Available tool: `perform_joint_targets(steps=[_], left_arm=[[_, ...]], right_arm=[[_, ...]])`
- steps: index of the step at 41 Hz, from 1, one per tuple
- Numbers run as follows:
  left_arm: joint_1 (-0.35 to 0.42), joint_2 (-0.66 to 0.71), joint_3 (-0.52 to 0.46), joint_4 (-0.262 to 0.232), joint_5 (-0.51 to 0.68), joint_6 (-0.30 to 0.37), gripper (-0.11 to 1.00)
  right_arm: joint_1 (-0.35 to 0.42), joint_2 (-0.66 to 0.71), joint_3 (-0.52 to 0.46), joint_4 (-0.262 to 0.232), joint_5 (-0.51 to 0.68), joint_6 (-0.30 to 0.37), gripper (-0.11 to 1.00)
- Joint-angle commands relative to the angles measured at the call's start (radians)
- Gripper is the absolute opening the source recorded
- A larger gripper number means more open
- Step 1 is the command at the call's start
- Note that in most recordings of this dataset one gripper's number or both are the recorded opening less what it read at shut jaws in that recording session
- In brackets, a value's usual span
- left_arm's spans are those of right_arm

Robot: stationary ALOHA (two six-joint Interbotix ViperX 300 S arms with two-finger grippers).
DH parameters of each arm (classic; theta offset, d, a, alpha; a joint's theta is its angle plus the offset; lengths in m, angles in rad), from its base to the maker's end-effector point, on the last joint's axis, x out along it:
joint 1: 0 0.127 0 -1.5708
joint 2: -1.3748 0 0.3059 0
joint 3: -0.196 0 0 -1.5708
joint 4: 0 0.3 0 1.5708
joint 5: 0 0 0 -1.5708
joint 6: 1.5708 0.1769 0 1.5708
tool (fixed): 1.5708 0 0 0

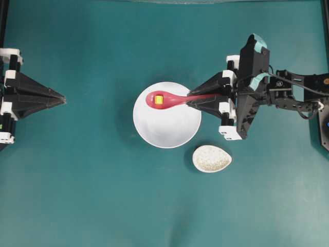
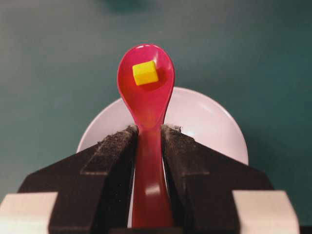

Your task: Scoop the yellow hexagonal prism block from the bowl with a spoon using the right arm.

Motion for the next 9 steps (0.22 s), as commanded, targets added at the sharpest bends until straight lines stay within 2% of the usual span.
perform_joint_targets(steps=[1,9], left_arm=[[0.002,0.006,-0.028,0.003,-0.005,0.002,0.05],[0.002,0.005,-0.026,0.003,-0.003,0.005,0.05]], right_arm=[[0.002,-0.023,-0.006,-0.006,-0.011,-0.002,0.25],[0.002,-0.023,-0.003,-0.008,-0.011,-0.002,0.25]])
